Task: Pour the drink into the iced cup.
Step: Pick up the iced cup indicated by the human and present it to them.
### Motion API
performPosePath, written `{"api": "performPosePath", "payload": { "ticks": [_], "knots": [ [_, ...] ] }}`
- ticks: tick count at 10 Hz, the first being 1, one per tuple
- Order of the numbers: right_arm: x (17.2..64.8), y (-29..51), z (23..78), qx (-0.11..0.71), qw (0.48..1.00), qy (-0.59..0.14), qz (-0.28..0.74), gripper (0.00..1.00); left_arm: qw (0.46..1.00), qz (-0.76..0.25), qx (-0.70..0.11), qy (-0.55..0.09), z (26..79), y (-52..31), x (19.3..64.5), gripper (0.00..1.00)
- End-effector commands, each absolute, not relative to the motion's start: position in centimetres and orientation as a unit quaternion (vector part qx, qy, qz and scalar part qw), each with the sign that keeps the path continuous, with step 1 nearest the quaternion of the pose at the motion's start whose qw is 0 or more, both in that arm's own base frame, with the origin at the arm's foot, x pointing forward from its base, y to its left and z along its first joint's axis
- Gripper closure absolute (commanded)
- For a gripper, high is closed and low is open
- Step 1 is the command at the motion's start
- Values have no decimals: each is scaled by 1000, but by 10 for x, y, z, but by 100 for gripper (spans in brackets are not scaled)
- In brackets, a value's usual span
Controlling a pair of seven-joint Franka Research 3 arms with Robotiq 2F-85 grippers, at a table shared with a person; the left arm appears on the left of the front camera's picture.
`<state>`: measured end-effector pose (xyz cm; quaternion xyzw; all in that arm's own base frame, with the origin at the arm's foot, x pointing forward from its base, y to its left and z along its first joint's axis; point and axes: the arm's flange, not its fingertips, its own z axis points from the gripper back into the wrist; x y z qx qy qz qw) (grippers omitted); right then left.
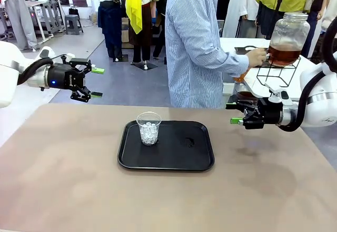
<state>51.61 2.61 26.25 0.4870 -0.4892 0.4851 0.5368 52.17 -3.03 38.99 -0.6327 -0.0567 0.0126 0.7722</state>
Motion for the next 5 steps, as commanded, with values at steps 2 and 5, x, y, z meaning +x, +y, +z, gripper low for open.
{"api": "performPosePath", "payload": {
  "ticks": [2,5],
  "knots": [
    [517,27,265,488,537,-488,485,0,773,12,-632,-58,391,-31,522,0],
    [517,27,265,488,537,-488,485,0,773,12,-632,-58,391,-31,522,0]
  ]
}}
